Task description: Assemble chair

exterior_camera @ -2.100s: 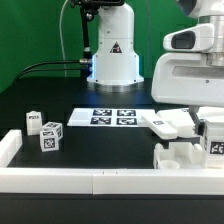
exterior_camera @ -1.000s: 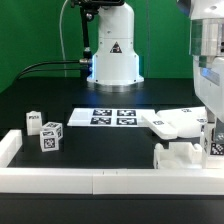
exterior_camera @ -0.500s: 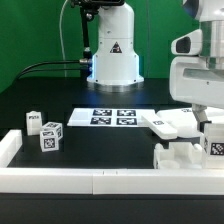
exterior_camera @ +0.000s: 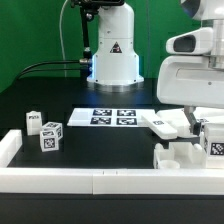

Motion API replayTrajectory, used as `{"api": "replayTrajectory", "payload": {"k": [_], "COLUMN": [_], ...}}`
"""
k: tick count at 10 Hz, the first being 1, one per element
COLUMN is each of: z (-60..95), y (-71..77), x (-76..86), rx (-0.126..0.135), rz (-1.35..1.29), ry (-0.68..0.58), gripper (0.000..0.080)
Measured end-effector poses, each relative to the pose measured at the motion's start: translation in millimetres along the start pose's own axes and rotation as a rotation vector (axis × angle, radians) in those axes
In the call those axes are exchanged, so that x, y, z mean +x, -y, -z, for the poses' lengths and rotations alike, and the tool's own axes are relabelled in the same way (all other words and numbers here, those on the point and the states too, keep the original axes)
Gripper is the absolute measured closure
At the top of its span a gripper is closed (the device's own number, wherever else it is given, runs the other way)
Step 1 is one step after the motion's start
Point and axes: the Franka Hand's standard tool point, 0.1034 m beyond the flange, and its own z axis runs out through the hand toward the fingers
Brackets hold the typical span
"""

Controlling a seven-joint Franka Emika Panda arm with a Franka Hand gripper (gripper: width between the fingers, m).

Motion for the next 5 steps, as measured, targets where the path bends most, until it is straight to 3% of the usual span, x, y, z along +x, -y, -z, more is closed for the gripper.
{"api": "replayTrajectory", "payload": {"k": [1,2,3,4,5], "z": [-0.7,-0.9,-1.0,-1.3,-1.6], "y": [0.0,0.0,-0.3,-0.6,-1.8], "x": [-0.5,-0.6,-0.5,-0.6,-0.4], "rx": [-0.001,-0.001,-0.001,-0.002,-0.003], "rz": [-0.032,-0.061,-0.087,-0.173,-0.253], "ry": [0.001,0.001,0.001,0.002,0.002], "gripper": [0.0150,0.0266,0.0266,0.0450,0.0515]}}
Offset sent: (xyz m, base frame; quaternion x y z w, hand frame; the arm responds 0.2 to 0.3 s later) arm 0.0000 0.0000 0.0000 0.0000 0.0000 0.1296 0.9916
